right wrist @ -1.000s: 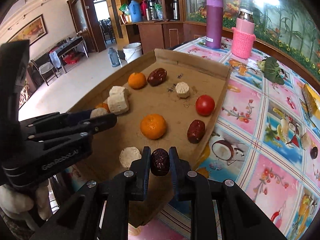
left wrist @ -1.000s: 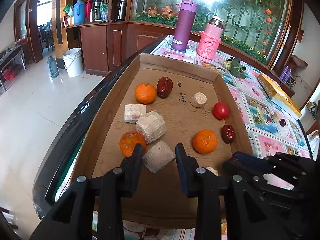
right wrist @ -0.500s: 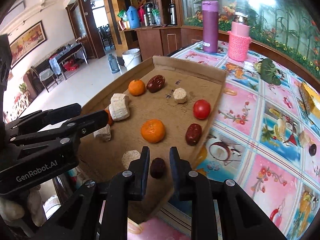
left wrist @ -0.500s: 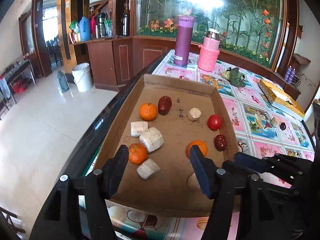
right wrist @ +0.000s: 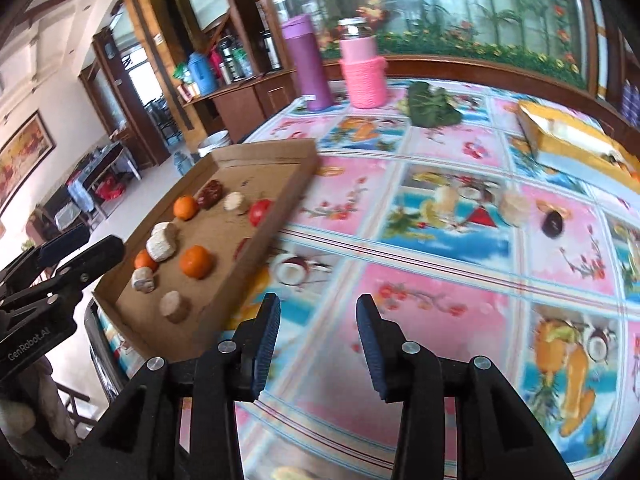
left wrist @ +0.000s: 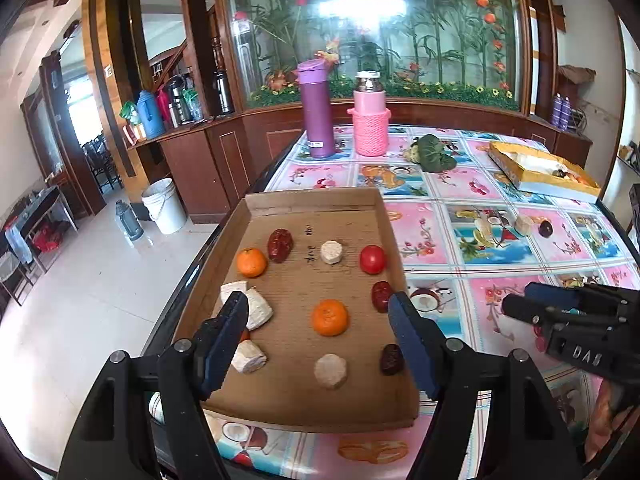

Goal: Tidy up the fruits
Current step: 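Move both open tools back over the last items on the table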

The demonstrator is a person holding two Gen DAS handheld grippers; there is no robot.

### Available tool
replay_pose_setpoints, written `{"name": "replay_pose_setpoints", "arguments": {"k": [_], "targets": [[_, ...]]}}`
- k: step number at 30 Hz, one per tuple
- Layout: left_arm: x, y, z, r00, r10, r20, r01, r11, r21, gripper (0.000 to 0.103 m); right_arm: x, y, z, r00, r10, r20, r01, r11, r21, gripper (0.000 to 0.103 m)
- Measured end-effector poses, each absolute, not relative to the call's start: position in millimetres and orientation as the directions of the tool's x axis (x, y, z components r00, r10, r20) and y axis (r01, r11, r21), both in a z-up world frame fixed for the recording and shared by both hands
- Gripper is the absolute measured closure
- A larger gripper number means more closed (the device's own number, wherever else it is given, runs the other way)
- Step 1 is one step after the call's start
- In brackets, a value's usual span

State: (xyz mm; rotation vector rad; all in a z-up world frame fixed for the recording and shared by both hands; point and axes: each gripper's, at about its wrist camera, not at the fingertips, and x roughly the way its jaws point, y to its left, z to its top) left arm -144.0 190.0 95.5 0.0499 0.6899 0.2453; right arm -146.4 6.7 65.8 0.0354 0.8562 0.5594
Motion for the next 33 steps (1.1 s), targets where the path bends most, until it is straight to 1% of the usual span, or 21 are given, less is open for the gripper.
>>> {"name": "replay_pose_setpoints", "arguments": {"k": [3, 6, 12, 16, 19, 22, 28, 31, 33], "targets": [[-139.6, 178.2, 95.5, 0.742, 0.236, -0.628, -0.187, 0.972, 0.144, 0.031, -141.9, -20.8, 64.1, 0.536, 0.466, -0.704, -0.407, 0.873, 0.268, 0.060], [-137.0, 168.9, 98.1, 0.749, 0.214, -0.627, -0.165, 0.977, 0.136, 0.031, -136.9, -49.0, 64.2, 0.557, 0.442, -0.703, -0.367, 0.890, 0.270, 0.058], [-125.6, 155.5, 99.4, 0.761, 0.109, -0.639, -0.102, 0.994, 0.048, 0.031, -123.8, -116.3, 64.7, 0.607, 0.342, -0.718, -0.241, 0.939, 0.243, 0.057], [-112.2, 138.1, 87.5, 0.738, 0.031, -0.674, -0.041, 0.999, 0.001, 0.031, -110.1, -161.4, 64.9, 0.627, 0.268, -0.732, -0.144, 0.963, 0.229, 0.057], [-101.7, 124.4, 78.6, 0.716, -0.016, -0.698, 0.000, 1.000, -0.023, 0.031, -92.8, -180.5, 61.5, 0.622, 0.242, -0.745, -0.094, 0.967, 0.236, 0.057], [-93.1, 113.2, 75.8, 0.705, -0.042, -0.708, 0.023, 0.999, -0.036, 0.031, -71.3, -182.4, 57.4, 0.613, 0.247, -0.751, -0.080, 0.964, 0.252, 0.057], [-73.0, 101.9, 76.1, 0.698, -0.050, -0.715, 0.027, 0.999, -0.043, 0.031, -23.4, -160.3, 41.1, 0.607, 0.260, -0.751, -0.087, 0.961, 0.263, 0.058], [-61.1, 95.1, 76.0, 0.692, -0.060, -0.720, 0.032, 0.998, -0.052, 0.031, -6.6, -150.7, 28.7, 0.589, 0.267, -0.763, -0.094, 0.960, 0.263, 0.057], [-51.7, 89.0, 75.3, 0.687, -0.074, -0.723, 0.044, 0.997, -0.060, 0.031, -4.3, -144.3, 27.9, 0.598, 0.277, -0.752, -0.116, 0.958, 0.261, 0.057]]}}
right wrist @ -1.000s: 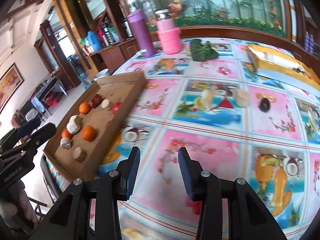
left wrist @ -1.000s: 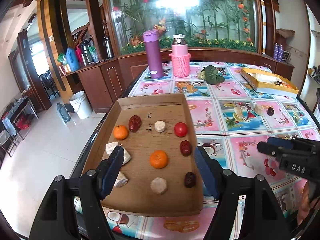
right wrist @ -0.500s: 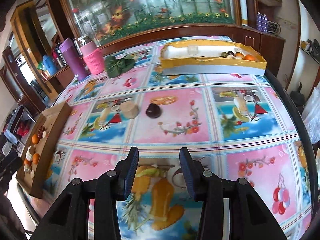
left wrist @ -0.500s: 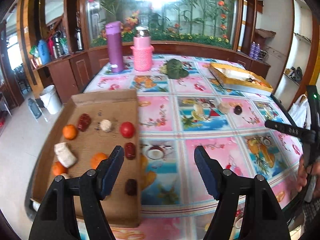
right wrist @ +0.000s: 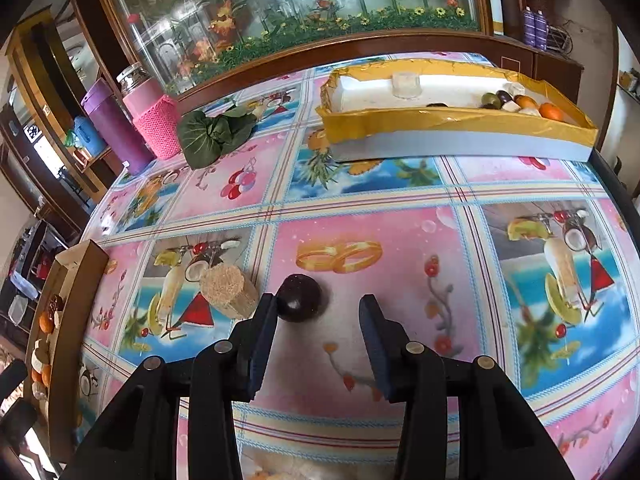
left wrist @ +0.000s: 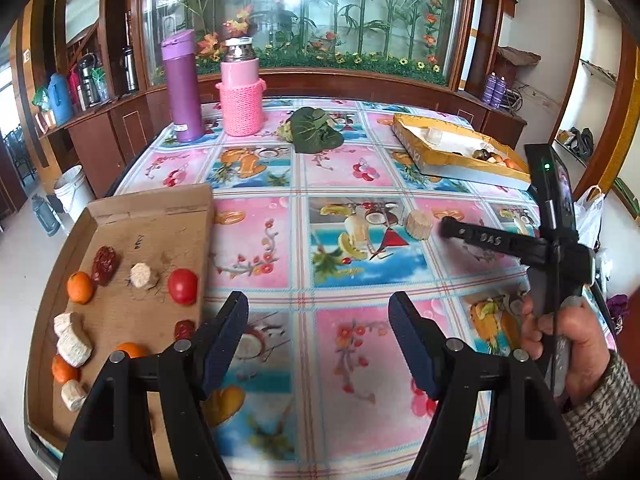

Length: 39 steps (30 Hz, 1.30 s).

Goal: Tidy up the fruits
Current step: 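Grasp the last cylindrical cake with the left tool while the right tool grasps the dark brown chestnut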

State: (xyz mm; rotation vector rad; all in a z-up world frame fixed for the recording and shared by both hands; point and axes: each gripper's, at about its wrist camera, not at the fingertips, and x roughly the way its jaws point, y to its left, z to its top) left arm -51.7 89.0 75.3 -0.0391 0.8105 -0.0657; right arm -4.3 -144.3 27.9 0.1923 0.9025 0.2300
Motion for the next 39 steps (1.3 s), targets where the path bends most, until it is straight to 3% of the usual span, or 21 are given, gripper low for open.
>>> {"name": "replay_pose_setpoints", "arguments": {"k": [2, 4, 6, 13, 22, 24, 26, 28, 39], "targets": [[-40.6, 82.2, 73.3, 0.684, -0.094, -0.724, 0.060, 0.996, -0.073, 0.031, -3.5, -136.1, 27.7, 0.599, 0.276, -0.752, -0.146, 0.961, 0.237, 0.058], [-27.0, 73.5, 69.0, 0.674, -0.109, -0.731, 0.073, 0.994, -0.081, 0.031, -5.8, -129.3, 26.6, 0.605, 0.271, -0.748, -0.172, 0.963, 0.209, 0.072], [-13.7, 64.8, 63.7, 0.662, -0.121, -0.740, 0.082, 0.993, -0.089, 0.031, -6.5, -130.6, 26.2, 0.610, 0.270, -0.745, -0.177, 0.963, 0.205, 0.077], [31.2, 27.4, 44.0, 0.630, -0.161, -0.760, 0.127, 0.987, -0.103, 0.031, -7.4, -163.0, 32.5, 0.631, 0.306, -0.713, -0.122, 0.947, 0.298, 0.078], [83.5, -13.5, 10.4, 0.577, -0.204, -0.791, 0.191, 0.975, -0.111, 0.032, -8.0, -180.3, 41.9, 0.662, 0.286, -0.693, -0.083, 0.946, 0.312, 0.078], [82.9, -18.3, 9.6, 0.588, -0.207, -0.782, 0.205, 0.973, -0.103, 0.036, -6.9, -180.7, 42.0, 0.660, 0.288, -0.693, -0.083, 0.946, 0.314, 0.078], [82.3, -23.1, 7.9, 0.592, -0.204, -0.780, 0.219, 0.972, -0.088, 0.064, -6.3, -180.6, 41.9, 0.660, 0.290, -0.693, -0.084, 0.945, 0.315, 0.078], [81.4, -24.3, 8.0, 0.607, -0.183, -0.773, 0.220, 0.974, -0.058, 0.072, -5.9, -179.4, 41.8, 0.659, 0.290, -0.694, -0.088, 0.946, 0.312, 0.078], [22.5, 38.3, 66.2, 0.681, -0.217, -0.699, 0.171, 0.976, -0.137, 0.072, -9.1, -172.6, 39.6, 0.657, 0.284, -0.698, -0.098, 0.951, 0.294, 0.078]]}}
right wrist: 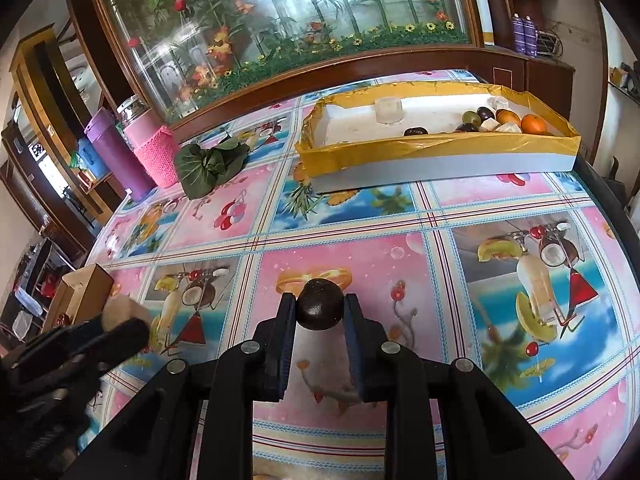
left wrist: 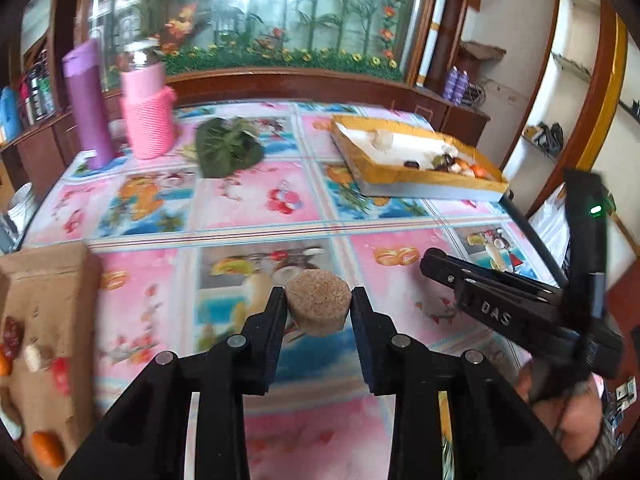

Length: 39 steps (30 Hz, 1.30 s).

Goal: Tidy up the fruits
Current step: 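Grasp the last cylindrical cake with the left tool while the right tool grasps the dark brown chestnut, then carry the cake and chestnut into the tray and open both tools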

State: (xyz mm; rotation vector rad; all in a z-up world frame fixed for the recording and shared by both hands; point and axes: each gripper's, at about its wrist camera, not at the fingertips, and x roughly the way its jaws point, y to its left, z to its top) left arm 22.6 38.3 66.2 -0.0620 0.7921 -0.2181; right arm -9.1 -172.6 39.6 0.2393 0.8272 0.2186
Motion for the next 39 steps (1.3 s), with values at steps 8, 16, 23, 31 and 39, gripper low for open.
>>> {"name": "replay_pose_setpoints", "arguments": {"k": [8, 16, 23, 31, 39], "targets": [[-58.7, 174.7, 86.4, 0.740, 0.002, -0.673, -0.114, 0.986, -0.123, 0.071, -17.7, -148.4, 37.7, 0.643, 0.301, -0.704, -0.145, 0.951, 0.273, 0.078], [-99.2, 259.2, 60.8, 0.685, 0.152, -0.712, -0.301, 0.949, -0.088, 0.071, -56.0, -57.2, 68.9, 0.589, 0.439, -0.679, -0.333, 0.897, 0.291, 0.077], [-107.2, 269.2, 38.8, 0.659, 0.151, -0.736, -0.304, 0.950, -0.077, 0.071, -95.6, 55.1, 80.0, 0.456, 0.562, -0.690, -0.549, 0.788, 0.278, 0.077], [-113.6, 279.2, 31.9, 0.672, 0.087, -0.736, -0.300, 0.940, -0.162, 0.071, -96.4, 140.8, 65.2, 0.373, 0.550, -0.747, -0.631, 0.741, 0.230, 0.077], [-134.0, 290.3, 54.0, 0.723, 0.072, -0.687, -0.294, 0.932, -0.213, 0.057, -90.1, 173.7, 47.7, 0.336, 0.518, -0.787, -0.646, 0.735, 0.208, 0.076]]}}
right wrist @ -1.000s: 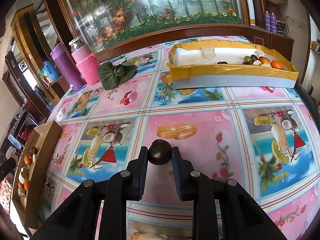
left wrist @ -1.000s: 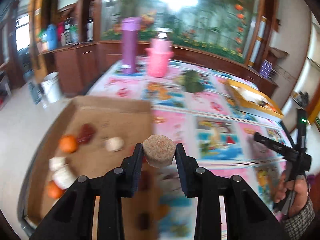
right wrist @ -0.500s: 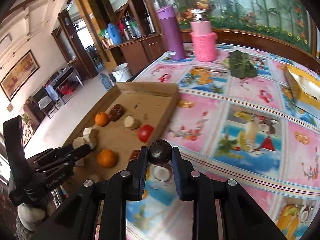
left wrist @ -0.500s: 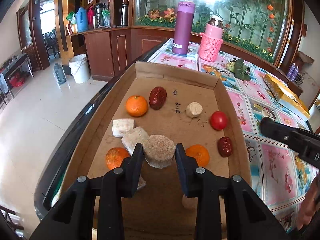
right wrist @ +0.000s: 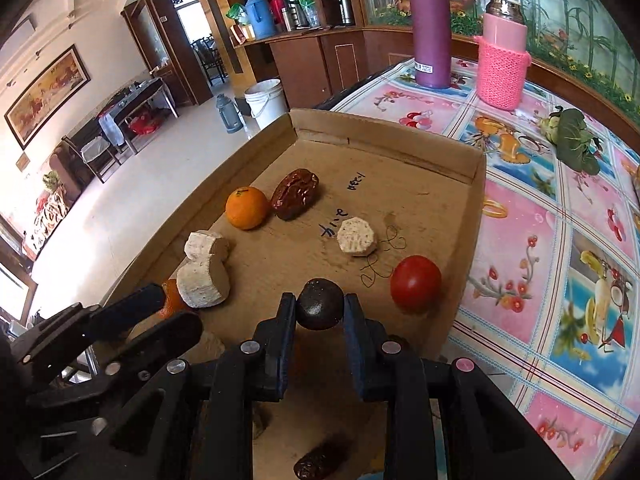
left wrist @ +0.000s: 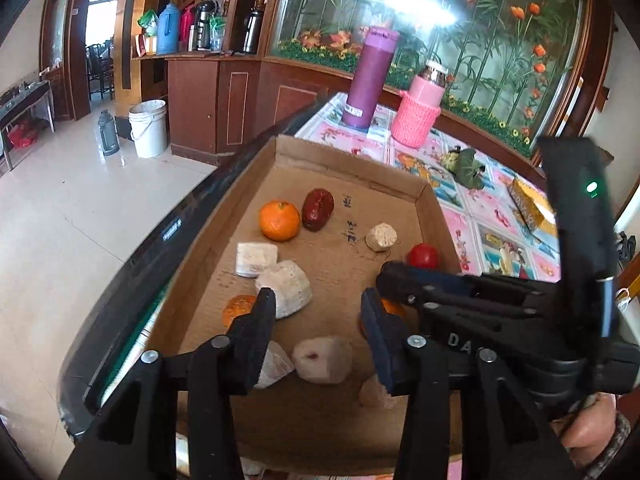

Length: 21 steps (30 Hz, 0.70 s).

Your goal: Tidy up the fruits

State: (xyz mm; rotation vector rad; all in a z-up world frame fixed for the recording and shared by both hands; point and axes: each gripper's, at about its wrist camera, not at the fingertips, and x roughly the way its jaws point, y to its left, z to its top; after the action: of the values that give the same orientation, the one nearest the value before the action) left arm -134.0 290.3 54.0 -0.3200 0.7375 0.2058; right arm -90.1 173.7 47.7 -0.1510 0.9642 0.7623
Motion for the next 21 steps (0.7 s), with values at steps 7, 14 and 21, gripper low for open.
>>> {"name": "replay_pose_setpoints", "arguments": {"k": [7, 14, 21], "targets": [[-144.3, 295.4, 63.2, 0.724, 0.108, -0.681, -0.323, 0.926, -0.197, 0.042, -98.0, 172.2, 56.0, 0.345, 0.545, -0.764, -0.639, 0.733, 0.235, 0.061], [-150.1, 279.2, 72.0, 0.739, 0.123, -0.662, -0.304, 0.938, -0.165, 0.038, -117.5, 136.5, 77.4, 0.461, 0.515, -0.723, -0.596, 0.783, 0.179, 0.052], [-152.2, 239.7, 84.2, 0.763, 0.199, -0.615, -0.289, 0.956, -0.049, 0.024, -136.1, 75.8, 83.5, 0.550, 0.462, -0.696, -0.468, 0.860, 0.201, 0.040]]}}
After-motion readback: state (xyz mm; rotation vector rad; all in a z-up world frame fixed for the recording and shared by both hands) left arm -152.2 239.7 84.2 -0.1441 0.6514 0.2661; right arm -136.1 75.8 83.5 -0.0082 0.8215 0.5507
